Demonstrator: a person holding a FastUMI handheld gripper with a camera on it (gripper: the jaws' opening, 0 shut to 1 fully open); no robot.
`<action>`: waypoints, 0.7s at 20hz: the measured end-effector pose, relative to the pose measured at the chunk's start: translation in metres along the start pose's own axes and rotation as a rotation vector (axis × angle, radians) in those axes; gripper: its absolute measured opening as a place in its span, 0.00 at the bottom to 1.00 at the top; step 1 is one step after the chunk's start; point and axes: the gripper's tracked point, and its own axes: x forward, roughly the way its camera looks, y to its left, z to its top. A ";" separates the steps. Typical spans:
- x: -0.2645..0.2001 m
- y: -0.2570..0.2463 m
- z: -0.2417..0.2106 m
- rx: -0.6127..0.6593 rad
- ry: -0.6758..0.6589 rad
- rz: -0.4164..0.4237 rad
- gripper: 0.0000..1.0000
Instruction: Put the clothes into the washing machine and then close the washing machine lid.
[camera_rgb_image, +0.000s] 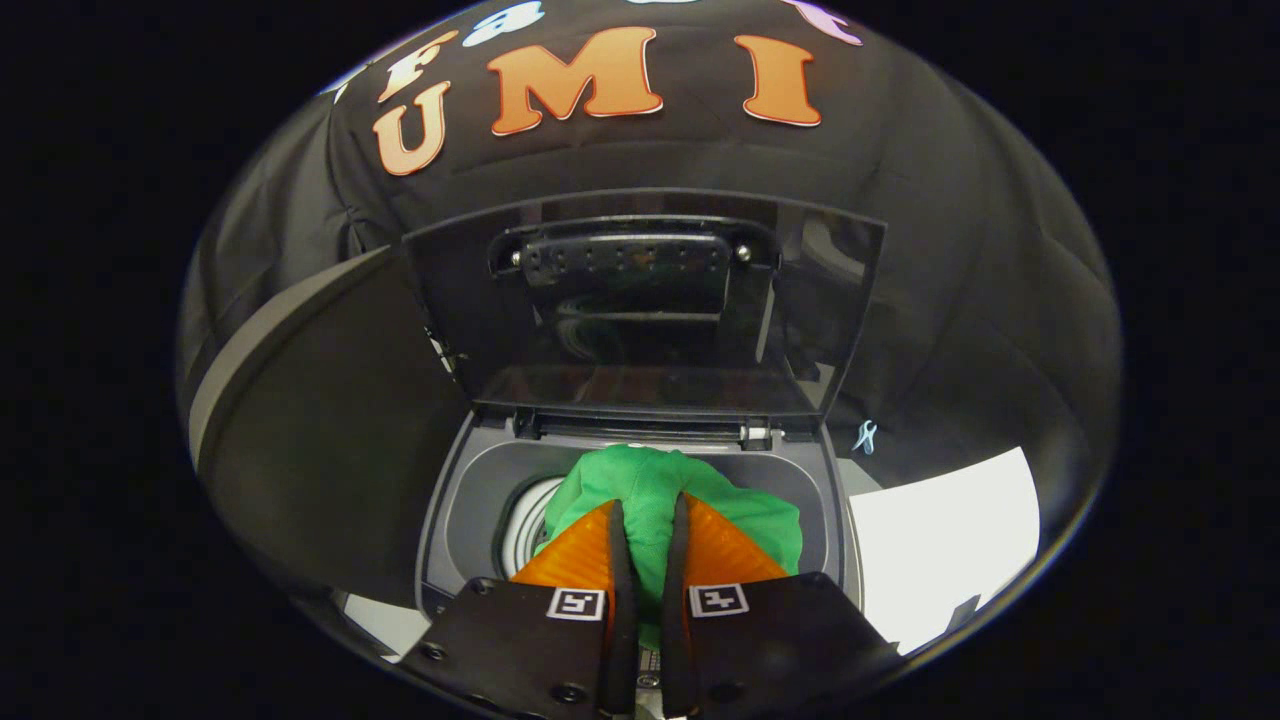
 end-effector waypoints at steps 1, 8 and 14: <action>0.009 -0.001 -0.006 -0.012 0.004 -0.003 0.17; 0.072 -0.006 -0.058 -0.001 0.139 -0.032 0.17; 0.097 -0.009 -0.093 0.047 0.264 -0.059 0.17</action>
